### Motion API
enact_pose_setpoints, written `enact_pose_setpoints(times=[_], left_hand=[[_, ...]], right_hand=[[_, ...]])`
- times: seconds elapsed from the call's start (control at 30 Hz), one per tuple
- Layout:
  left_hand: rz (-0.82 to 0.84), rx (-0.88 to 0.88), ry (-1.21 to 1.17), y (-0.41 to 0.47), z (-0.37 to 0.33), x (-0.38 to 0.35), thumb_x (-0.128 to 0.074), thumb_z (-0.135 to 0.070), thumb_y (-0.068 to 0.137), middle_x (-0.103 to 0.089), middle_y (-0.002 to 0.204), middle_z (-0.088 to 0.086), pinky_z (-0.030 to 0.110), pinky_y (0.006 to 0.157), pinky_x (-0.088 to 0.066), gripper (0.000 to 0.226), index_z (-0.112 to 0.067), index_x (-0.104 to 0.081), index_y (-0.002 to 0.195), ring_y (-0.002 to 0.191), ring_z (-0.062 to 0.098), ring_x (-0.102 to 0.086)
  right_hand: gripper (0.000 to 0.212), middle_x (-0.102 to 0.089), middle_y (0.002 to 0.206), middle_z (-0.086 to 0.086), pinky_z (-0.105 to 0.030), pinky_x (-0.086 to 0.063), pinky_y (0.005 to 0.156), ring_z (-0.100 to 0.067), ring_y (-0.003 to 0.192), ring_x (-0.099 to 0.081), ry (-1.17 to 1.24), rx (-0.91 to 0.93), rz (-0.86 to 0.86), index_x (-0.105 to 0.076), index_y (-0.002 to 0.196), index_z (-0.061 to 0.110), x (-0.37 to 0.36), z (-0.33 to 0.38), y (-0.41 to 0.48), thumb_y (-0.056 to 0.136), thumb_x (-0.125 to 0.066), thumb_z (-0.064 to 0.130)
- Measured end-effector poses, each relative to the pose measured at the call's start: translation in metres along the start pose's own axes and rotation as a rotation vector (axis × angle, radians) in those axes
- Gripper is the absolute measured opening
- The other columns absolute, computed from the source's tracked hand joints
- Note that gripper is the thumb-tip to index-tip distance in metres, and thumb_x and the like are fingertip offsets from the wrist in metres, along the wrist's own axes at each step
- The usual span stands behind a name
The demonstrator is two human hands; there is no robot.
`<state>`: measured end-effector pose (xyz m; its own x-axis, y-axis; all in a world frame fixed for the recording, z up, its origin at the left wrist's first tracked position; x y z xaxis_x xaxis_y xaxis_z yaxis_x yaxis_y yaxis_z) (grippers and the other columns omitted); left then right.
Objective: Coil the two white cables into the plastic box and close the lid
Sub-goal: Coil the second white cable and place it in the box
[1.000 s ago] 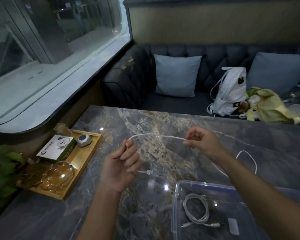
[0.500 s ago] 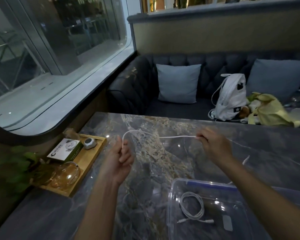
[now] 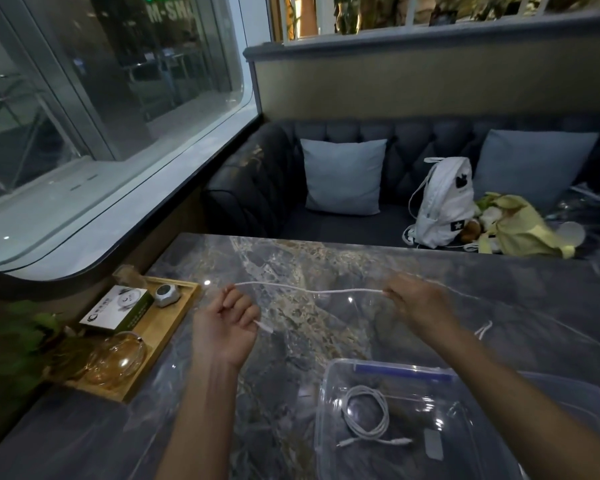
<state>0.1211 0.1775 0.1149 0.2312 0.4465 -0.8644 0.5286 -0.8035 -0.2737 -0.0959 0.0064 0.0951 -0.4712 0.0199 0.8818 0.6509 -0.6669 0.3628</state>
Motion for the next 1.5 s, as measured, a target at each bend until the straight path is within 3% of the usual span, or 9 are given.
enact_pose_setpoints(times=[0.23,0.4,0.5,0.63,0.73,0.93,1.1,1.33,1.5], left_hand=[[0.097,-0.045,0.559,-0.002,0.027,-0.015,-0.032,-0.017,0.099,-0.066,0.059,0.000,0.028,0.058,-0.058,0.027,-0.008,-0.054,0.086,0.052,0.011,-0.063],[0.135,-0.012,1.050,-0.008,0.044,-0.025,-0.033,-0.014,0.100,-0.074,0.066,0.006,0.024,0.059,-0.056,0.029,-0.004,-0.056,0.085,0.061,0.018,-0.071],[0.257,0.077,1.144,-0.014,0.051,-0.028,-0.035,-0.009,0.097,-0.070,0.056,0.006,0.022,0.050,-0.050,0.030,-0.003,-0.058,0.078,0.048,0.017,-0.062],[0.377,0.217,1.002,-0.019,0.053,-0.027,-0.041,-0.015,0.090,-0.051,0.041,0.000,0.018,0.039,-0.029,0.024,-0.005,-0.058,0.076,0.030,0.008,-0.033],[0.437,0.346,0.729,-0.019,0.050,-0.026,-0.042,-0.018,0.085,-0.036,0.039,-0.008,0.014,0.037,-0.018,0.021,-0.006,-0.055,0.075,0.031,0.002,-0.022],[0.447,0.467,0.575,-0.017,0.050,-0.026,-0.039,-0.018,0.086,-0.014,0.045,-0.008,0.015,0.034,-0.015,0.025,-0.012,-0.055,0.067,0.036,0.007,-0.010],[0.335,0.372,0.774,-0.021,0.054,-0.032,-0.048,-0.038,0.084,-0.017,0.040,-0.010,0.016,0.034,-0.012,0.039,-0.020,-0.036,0.052,0.032,0.005,-0.012],[0.205,0.101,0.787,-0.023,0.061,-0.039,-0.043,-0.023,0.094,-0.022,0.035,-0.011,0.014,0.031,-0.015,0.051,-0.026,-0.032,0.044,0.029,0.004,-0.016],[0.263,0.218,0.756,-0.025,0.060,-0.040,-0.042,-0.027,0.094,-0.023,0.035,-0.011,0.017,0.032,-0.018,0.048,-0.023,-0.029,0.048,0.028,0.004,-0.017]], right_hand=[[0.023,-0.063,0.051,0.002,-0.017,-0.040,0.038,-0.016,0.044,-0.059,-0.130,0.460,0.176,-0.064,0.057,0.019,0.017,0.039,-0.007,0.050,-0.079,0.002],[0.013,-0.065,0.062,0.000,-0.026,-0.051,0.058,-0.019,0.055,-0.060,0.041,0.636,0.165,-0.063,0.068,0.016,0.028,0.066,-0.008,0.070,-0.073,0.008],[0.012,-0.065,0.065,-0.004,-0.030,-0.050,0.065,-0.021,0.060,-0.060,0.115,0.613,0.137,-0.063,0.071,0.012,0.041,0.076,-0.003,0.082,-0.059,0.016],[0.023,-0.066,0.082,-0.008,-0.037,-0.046,0.075,-0.025,0.077,-0.059,0.273,0.349,0.144,-0.064,0.087,0.005,0.046,0.069,0.005,0.092,-0.050,0.022],[0.018,-0.056,0.070,0.010,-0.026,-0.041,0.065,-0.009,0.066,-0.051,0.470,0.157,0.128,-0.064,0.082,0.007,0.043,0.060,0.007,0.089,-0.055,0.021],[0.017,-0.068,0.088,0.003,-0.013,-0.041,0.069,-0.005,0.076,-0.057,0.623,0.136,0.209,-0.068,0.101,0.017,0.033,0.057,0.006,0.087,-0.059,0.022],[0.011,-0.066,0.066,0.014,-0.014,-0.043,0.060,0.000,0.061,-0.055,0.788,0.087,0.238,-0.072,0.089,0.022,0.025,0.059,0.003,0.084,-0.062,0.026],[0.020,-0.064,0.052,0.008,-0.013,-0.042,0.050,-0.001,0.048,-0.052,0.964,-0.036,0.309,-0.067,0.074,0.004,0.013,0.063,0.000,0.086,-0.060,0.017],[0.011,-0.055,0.054,0.009,-0.015,-0.036,0.051,0.001,0.048,-0.044,0.685,0.020,0.312,-0.065,0.077,0.007,0.015,0.054,-0.002,0.086,-0.060,0.012]])
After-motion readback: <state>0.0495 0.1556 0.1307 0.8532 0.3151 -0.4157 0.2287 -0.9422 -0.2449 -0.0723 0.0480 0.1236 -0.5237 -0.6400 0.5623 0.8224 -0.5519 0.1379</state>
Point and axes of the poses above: each hand's wrist, its own y-axis towards the middle knuckle, its own x-axis out of the back of the hand, z = x × y, the point moved 1 cm from there along y, towards the middle knuckle
